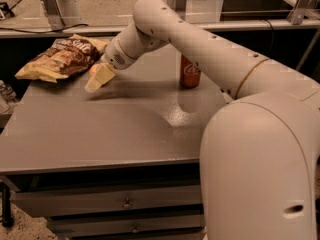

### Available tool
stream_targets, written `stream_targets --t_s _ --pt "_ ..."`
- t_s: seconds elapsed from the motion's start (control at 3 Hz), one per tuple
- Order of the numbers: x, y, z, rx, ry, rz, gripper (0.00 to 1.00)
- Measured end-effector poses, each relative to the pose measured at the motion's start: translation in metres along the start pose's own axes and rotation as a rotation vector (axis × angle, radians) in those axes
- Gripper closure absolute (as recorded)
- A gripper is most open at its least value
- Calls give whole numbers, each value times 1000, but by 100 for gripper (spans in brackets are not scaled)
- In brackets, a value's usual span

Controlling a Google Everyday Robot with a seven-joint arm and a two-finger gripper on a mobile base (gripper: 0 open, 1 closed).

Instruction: Move orange near brown chip bag

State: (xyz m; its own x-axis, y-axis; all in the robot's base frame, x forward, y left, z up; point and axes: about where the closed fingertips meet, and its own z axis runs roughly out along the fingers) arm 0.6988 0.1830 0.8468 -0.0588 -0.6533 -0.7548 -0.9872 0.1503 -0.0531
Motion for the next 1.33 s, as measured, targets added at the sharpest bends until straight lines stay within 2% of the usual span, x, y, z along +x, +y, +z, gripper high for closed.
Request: stream_targets --t_s 0.67,1.0,1.33 --pt "-4 -3 7 -5 -9 2 64" --pt "-14 -5 7 -1 -18 -8 87" --pt "-43 -10 17 -3 -40 -37 100"
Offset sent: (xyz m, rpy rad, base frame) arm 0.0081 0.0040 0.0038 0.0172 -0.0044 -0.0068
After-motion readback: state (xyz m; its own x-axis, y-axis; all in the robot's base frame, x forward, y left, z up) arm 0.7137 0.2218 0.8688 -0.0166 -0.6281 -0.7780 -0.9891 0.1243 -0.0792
